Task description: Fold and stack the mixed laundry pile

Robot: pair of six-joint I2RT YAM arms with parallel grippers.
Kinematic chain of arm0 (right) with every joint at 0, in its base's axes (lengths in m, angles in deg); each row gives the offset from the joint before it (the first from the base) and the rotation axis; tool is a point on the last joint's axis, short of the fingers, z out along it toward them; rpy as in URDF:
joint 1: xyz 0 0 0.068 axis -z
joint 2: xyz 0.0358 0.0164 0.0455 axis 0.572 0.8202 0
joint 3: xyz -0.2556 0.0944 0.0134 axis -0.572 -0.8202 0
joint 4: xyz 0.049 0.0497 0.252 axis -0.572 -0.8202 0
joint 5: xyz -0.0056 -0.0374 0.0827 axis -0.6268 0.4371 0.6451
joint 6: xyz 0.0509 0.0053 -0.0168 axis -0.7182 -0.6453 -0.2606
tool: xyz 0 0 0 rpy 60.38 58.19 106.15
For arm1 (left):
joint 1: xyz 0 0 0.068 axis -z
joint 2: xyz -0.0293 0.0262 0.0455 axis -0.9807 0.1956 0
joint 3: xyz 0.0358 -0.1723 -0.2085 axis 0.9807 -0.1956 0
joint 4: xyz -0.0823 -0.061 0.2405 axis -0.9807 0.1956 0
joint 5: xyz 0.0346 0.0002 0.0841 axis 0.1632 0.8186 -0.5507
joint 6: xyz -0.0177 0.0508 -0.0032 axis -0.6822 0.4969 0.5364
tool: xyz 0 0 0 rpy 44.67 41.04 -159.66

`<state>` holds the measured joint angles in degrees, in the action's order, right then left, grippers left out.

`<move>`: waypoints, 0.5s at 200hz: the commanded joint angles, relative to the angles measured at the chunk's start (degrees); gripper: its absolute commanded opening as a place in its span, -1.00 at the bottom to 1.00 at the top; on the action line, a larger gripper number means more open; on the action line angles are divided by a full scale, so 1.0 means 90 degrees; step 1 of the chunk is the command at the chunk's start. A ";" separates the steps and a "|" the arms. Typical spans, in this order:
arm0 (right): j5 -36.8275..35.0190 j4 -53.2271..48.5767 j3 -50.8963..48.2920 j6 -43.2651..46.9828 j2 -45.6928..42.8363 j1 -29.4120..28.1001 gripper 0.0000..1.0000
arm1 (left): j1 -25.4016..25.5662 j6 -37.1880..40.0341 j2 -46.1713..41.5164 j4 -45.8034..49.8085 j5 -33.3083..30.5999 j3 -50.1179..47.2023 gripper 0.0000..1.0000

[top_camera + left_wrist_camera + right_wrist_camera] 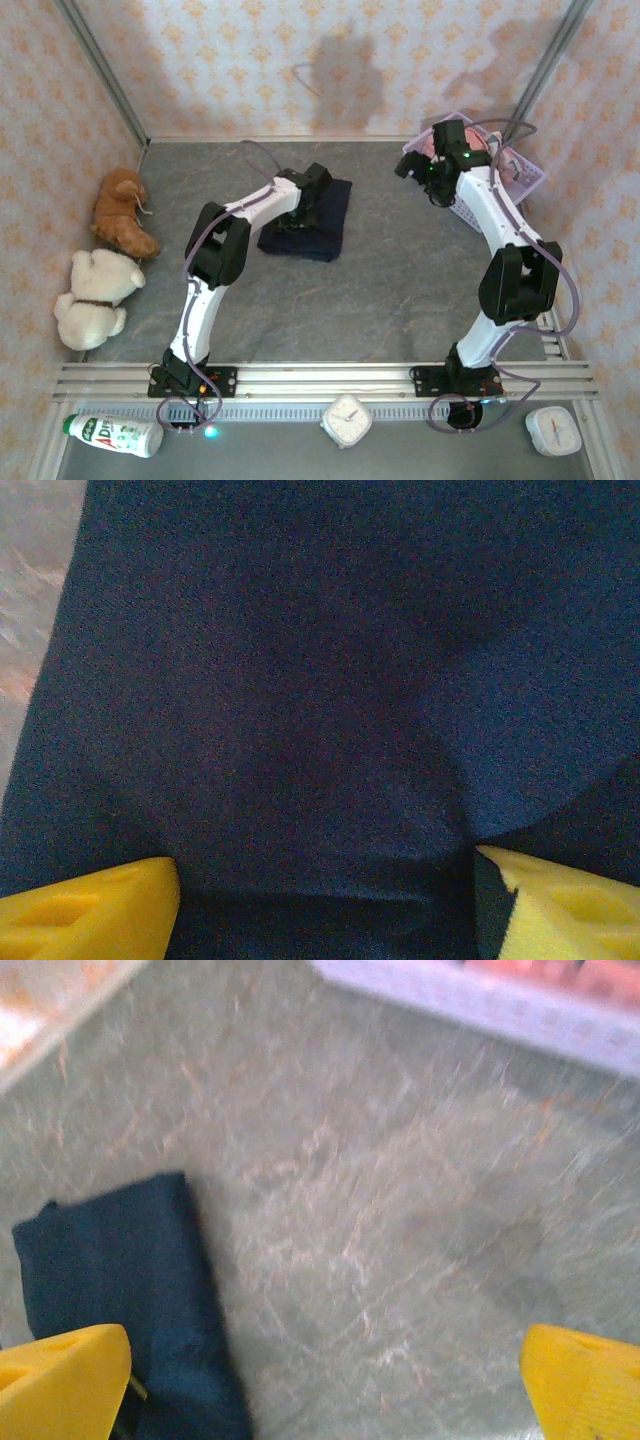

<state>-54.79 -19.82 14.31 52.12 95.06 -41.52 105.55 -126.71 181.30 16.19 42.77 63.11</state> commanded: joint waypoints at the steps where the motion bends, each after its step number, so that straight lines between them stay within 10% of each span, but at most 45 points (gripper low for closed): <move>1: -0.0756 -0.0316 0.0491 0.0141 0.0327 0.0275 0.99 | -0.0866 0.0795 0.0007 0.0479 -0.0565 -0.0009 0.51; 100: -0.2307 -0.1042 0.3778 -0.0739 0.3435 0.1376 0.99 | -0.3229 0.2603 0.0775 0.0911 -0.0243 0.1595 0.50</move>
<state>-70.60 -26.07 41.08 48.88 120.13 -30.01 78.25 -108.33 185.82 20.43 40.82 72.47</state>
